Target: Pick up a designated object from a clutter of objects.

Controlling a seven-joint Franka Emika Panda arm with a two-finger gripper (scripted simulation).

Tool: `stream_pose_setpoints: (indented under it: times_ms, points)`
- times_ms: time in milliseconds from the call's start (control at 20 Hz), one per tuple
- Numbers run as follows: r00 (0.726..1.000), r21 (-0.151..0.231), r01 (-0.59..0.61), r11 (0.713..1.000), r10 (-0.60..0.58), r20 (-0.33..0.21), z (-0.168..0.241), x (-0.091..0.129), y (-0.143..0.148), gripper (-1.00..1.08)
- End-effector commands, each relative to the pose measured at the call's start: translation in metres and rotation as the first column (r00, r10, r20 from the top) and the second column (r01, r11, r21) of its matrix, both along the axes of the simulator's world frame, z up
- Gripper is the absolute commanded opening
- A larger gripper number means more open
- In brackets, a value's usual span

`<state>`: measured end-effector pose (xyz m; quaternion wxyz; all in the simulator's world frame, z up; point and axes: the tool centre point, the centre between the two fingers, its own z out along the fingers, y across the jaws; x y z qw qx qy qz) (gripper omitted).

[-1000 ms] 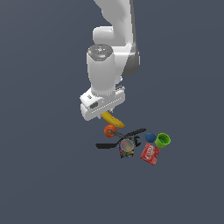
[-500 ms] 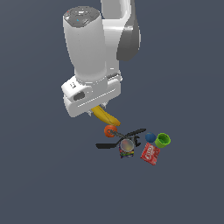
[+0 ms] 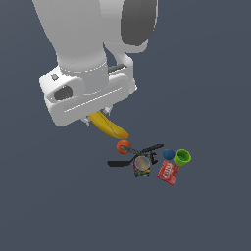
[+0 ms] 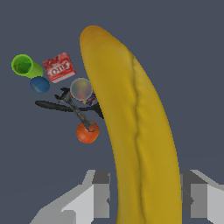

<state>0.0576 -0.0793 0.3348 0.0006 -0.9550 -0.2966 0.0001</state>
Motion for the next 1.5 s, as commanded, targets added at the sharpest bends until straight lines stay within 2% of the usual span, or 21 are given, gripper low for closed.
stream_pose_setpoints:
  times_ms: [0, 750, 1450]
  points:
    - [1.000, 0.000, 0.000, 1.000, 0.000, 0.001, 0.016, 0.008, -0.005, -1.00]
    - [1.000, -0.001, 0.000, 1.000, 0.000, 0.001, 0.086, 0.049, -0.026, -1.00]
    - [1.000, -0.001, 0.000, 1.000, 0.000, 0.001, 0.108, 0.063, -0.033, -1.00]
